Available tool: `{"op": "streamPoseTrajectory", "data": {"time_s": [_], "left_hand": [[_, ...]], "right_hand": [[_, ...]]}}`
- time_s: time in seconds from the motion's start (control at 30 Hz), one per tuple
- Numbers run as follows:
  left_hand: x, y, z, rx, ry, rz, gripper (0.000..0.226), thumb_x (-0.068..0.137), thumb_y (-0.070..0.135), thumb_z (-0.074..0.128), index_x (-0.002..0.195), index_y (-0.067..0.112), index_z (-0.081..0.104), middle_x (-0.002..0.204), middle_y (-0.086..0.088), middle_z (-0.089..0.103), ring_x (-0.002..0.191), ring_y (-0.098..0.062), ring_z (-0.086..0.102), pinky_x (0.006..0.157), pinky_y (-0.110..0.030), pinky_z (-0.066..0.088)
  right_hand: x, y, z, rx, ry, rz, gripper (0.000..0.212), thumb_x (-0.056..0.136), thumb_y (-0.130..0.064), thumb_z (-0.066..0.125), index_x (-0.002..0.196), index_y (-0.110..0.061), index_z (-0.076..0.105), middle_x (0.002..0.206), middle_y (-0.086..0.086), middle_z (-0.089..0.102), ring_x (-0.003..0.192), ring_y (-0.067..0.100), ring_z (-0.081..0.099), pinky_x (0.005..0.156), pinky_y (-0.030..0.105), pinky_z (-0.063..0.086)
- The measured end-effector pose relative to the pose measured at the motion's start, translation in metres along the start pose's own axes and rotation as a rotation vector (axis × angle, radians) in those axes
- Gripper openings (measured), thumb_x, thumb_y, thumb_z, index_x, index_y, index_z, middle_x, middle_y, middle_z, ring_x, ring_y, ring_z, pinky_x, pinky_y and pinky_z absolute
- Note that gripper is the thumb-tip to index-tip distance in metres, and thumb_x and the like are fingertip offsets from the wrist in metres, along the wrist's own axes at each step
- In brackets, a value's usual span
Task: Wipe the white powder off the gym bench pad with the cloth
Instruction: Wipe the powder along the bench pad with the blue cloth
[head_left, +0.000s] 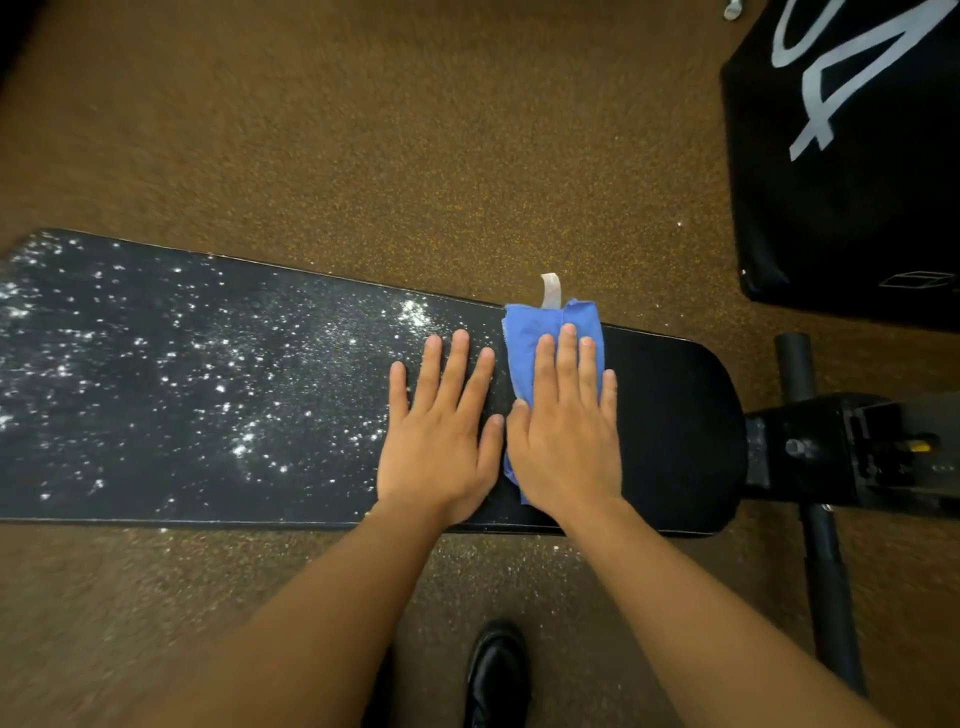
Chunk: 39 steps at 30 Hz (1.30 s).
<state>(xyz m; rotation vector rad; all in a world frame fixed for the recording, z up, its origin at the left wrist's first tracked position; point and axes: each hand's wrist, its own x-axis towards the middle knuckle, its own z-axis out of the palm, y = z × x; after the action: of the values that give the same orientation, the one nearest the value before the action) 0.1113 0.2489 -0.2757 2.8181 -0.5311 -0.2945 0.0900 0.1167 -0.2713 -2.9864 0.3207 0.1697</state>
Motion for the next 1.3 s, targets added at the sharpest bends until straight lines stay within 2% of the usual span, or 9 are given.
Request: {"op": "streamPoseTrajectory", "data": {"time_s": [0.17, 0.4, 0.73, 1.3], "left_hand": [[-0.001, -0.007, -0.008, -0.119, 0.006, 0.008, 0.068, 0.095, 0.048, 0.02, 0.157, 0.024, 0.007, 0.164, 0.001, -0.005, 0.15, -0.017, -0.013, 0.121, -0.046, -0.004], [0.002, -0.043, -0.033, -0.014, 0.056, 0.031, 0.067, 0.097, 0.049, 0.018, 0.157, 0.022, 0.005, 0.164, -0.002, -0.004, 0.15, -0.023, -0.014, 0.121, -0.049, -0.005], [0.001, -0.062, -0.023, 0.061, -0.016, 0.014, 0.066, 0.099, 0.052, 0.012, 0.156, 0.025, -0.006, 0.164, 0.0, -0.014, 0.148, -0.022, -0.022, 0.119, -0.051, -0.01], [0.0, -0.064, -0.02, 0.071, -0.03, 0.021, 0.066, 0.098, 0.053, 0.004, 0.155, 0.023, -0.013, 0.162, 0.0, -0.021, 0.146, -0.022, -0.028, 0.118, -0.053, -0.013]], "right_hand": [[-0.002, -0.009, 0.001, 0.008, -0.007, 0.053, 0.07, 0.098, -0.035, 0.033, 0.155, -0.008, 0.003, 0.164, 0.014, -0.002, 0.151, 0.03, -0.004, 0.12, 0.051, 0.003], [-0.002, -0.009, 0.0, 0.001, -0.005, 0.071, 0.069, 0.099, -0.037, 0.031, 0.156, -0.009, 0.005, 0.164, 0.013, -0.001, 0.151, 0.028, -0.003, 0.121, 0.051, 0.005], [-0.004, -0.017, 0.0, 0.026, -0.002, 0.124, 0.068, 0.099, -0.035, 0.031, 0.156, -0.009, 0.004, 0.164, 0.011, -0.003, 0.151, 0.028, -0.004, 0.121, 0.05, 0.004], [0.023, -0.022, -0.004, 0.023, -0.052, 0.163, 0.07, 0.099, -0.04, 0.028, 0.157, -0.015, -0.002, 0.164, 0.011, -0.012, 0.149, 0.031, -0.014, 0.12, 0.054, 0.0]]}}
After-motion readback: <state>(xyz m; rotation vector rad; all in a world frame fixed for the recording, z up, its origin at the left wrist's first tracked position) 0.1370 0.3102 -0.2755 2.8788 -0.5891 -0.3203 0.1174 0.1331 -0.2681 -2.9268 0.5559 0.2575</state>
